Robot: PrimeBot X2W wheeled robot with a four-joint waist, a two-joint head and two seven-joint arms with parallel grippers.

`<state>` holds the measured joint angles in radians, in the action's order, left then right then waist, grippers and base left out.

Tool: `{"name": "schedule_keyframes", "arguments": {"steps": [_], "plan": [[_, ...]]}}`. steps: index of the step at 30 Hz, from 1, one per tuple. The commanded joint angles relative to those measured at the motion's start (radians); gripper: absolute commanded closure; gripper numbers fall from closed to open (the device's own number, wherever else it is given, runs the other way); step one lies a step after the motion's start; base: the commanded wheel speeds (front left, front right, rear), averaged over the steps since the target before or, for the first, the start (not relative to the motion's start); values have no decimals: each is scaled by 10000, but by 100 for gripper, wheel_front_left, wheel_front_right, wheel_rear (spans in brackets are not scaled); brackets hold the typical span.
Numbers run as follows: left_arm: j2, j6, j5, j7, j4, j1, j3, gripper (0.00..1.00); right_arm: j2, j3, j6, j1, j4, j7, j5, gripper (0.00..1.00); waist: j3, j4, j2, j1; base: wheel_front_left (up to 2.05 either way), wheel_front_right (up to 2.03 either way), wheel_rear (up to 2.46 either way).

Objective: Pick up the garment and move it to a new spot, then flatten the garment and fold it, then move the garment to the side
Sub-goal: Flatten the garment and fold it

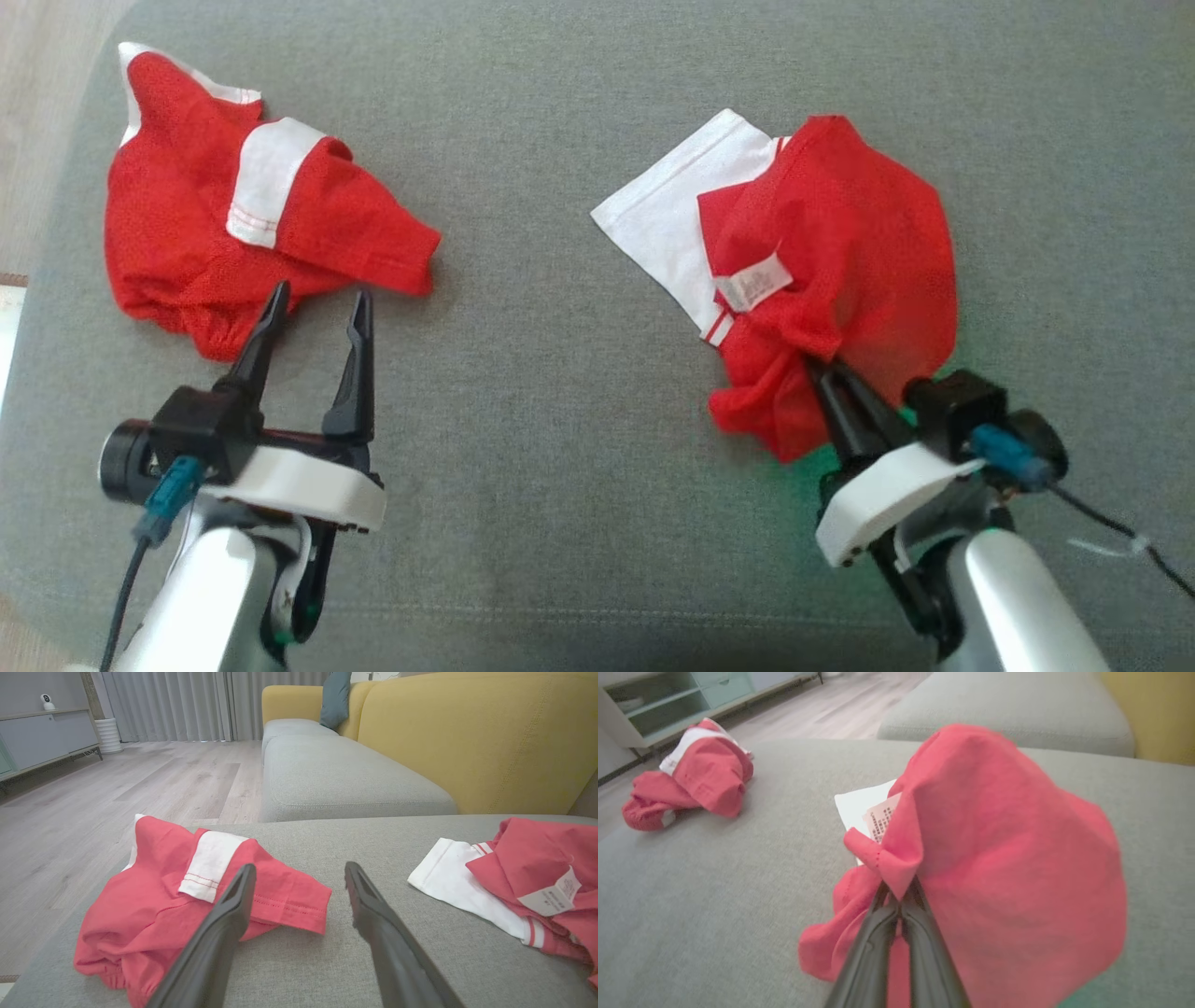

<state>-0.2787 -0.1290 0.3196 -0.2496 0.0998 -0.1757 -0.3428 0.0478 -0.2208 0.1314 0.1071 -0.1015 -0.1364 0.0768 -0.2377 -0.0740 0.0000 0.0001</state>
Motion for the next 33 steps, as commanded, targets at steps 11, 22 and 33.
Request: {"name": "schedule_keyframes", "arguments": {"steps": [11,22,33], "plan": [[-48,142,-258,-121,-342,-447,670,0,24,2562,-7,466,1778,271,-375,100,64,254,0,-1,0,0,0],[77,367,-408,-122,-502,-809,794,0,522,5347,-7,2080,69,-94,-427,100,-716,269,0,-1,0,0,0],[375,728,-664,-122,-617,-1534,766,0,2011,6479,-7,5030,-2291,-172,-603,100,-1862,-144,0,-1,0,0,0]]}}
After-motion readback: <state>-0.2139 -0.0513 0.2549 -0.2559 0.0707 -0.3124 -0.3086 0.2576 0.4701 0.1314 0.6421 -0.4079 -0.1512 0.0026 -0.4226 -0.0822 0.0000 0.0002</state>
